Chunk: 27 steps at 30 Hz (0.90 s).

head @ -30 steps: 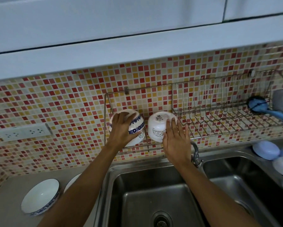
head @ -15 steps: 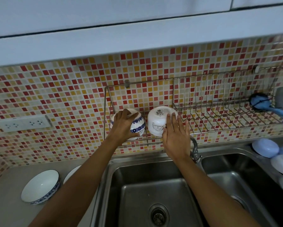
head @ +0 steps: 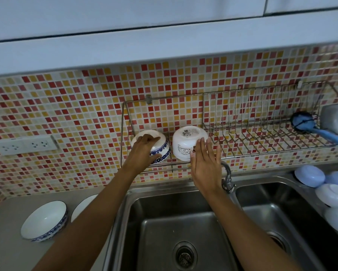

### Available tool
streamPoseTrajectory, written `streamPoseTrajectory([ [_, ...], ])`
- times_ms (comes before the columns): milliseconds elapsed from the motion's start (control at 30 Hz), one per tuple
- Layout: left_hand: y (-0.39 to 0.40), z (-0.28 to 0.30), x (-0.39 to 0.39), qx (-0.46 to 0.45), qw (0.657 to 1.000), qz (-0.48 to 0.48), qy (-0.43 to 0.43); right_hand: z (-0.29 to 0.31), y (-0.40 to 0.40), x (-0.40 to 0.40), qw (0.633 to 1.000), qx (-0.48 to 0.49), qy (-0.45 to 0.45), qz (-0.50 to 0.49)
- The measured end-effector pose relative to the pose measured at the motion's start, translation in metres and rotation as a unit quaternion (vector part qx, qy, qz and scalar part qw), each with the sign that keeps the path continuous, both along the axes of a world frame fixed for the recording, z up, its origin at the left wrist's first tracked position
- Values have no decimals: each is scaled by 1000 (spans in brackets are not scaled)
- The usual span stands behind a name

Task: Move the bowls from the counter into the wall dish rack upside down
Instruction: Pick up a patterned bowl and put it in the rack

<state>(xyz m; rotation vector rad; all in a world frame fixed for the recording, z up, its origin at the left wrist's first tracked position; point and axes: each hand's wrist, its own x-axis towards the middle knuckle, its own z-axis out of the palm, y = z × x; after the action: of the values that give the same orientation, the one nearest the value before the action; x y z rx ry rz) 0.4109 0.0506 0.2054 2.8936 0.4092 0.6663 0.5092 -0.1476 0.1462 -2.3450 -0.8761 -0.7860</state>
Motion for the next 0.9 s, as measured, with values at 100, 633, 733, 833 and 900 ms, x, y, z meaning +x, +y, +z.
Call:
streamPoseTrajectory([
  [100, -1, -10, -10, -30, 997, 12, -63, -11, -5, -10, 999, 3, -18, 35],
  [633, -2, -30, -30, 48, 998, 40, -7, -32, 29, -56, 985, -33, -124, 119],
  [733, -4, -33, -33, 54, 997, 57, 5, -33, 28, -54, 984, -44, -131, 112],
  [833, -6, -37, -39, 71, 995, 67, 12, -36, 30, -55, 984, -52, -135, 103],
  [900, -7, -38, -41, 69, 995, 69, 19, -38, 32, -57, 984, -57, -132, 102],
])
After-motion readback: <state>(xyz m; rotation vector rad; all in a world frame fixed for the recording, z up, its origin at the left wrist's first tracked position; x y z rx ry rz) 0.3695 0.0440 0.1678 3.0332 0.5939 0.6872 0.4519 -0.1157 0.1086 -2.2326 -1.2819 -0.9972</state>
